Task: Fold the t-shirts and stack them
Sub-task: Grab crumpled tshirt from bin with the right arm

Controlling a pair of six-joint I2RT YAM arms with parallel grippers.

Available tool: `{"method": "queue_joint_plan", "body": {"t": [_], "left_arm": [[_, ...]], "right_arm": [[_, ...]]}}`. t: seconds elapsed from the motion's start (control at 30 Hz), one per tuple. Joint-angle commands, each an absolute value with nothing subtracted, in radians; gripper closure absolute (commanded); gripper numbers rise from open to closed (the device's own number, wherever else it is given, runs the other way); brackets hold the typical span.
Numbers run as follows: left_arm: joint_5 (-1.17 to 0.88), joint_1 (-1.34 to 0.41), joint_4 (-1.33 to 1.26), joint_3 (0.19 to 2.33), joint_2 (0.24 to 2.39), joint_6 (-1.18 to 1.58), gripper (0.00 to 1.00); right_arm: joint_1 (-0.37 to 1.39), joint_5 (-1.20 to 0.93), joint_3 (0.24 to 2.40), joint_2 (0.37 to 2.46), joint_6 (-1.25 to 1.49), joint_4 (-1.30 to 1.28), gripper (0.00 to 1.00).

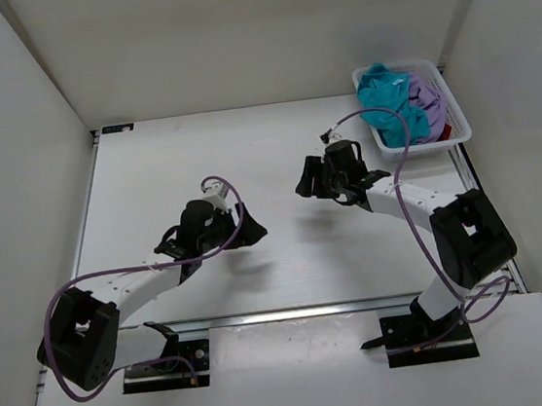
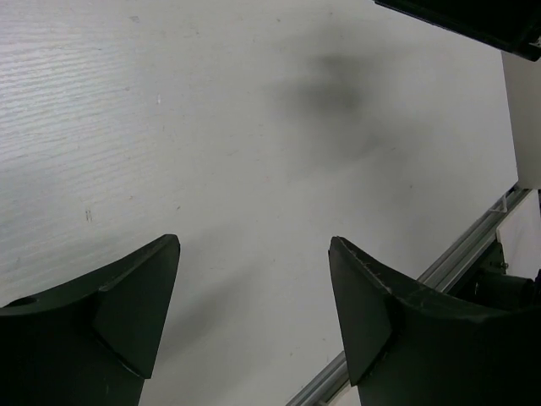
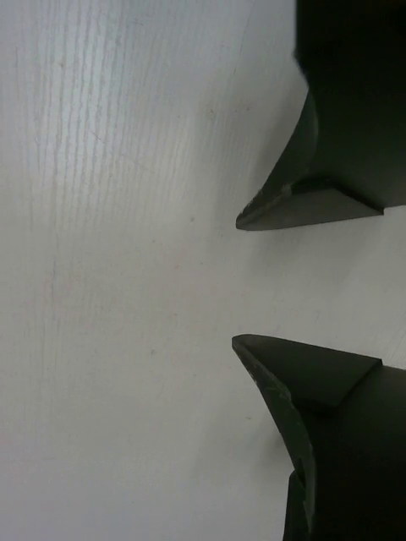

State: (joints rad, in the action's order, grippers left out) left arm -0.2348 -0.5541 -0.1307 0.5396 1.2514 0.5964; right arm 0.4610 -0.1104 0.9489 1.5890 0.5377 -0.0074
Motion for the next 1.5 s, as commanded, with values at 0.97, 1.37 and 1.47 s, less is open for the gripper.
{"method": "queue_joint_plan", "body": {"t": [0.97,1.37,1.47], "left_arm": [[-0.244,-0.641,-0.334,0.408,1.196,0.640,0.51],[-0.265,-0.614,-0.362,0.402,1.223,0.660,0.51],[-0.265,-0.612,-0.365,0.402,1.226,0.663,0.51]], "right_arm": [[0.120,0.368,2.159,2.198,0.141,-0.652,0.49],[0.123,0.534,2.468,2.419,0.121,-0.819,0.52],[0.129,0.549,2.464,2.418,0.123,-0.816,0.54]]}}
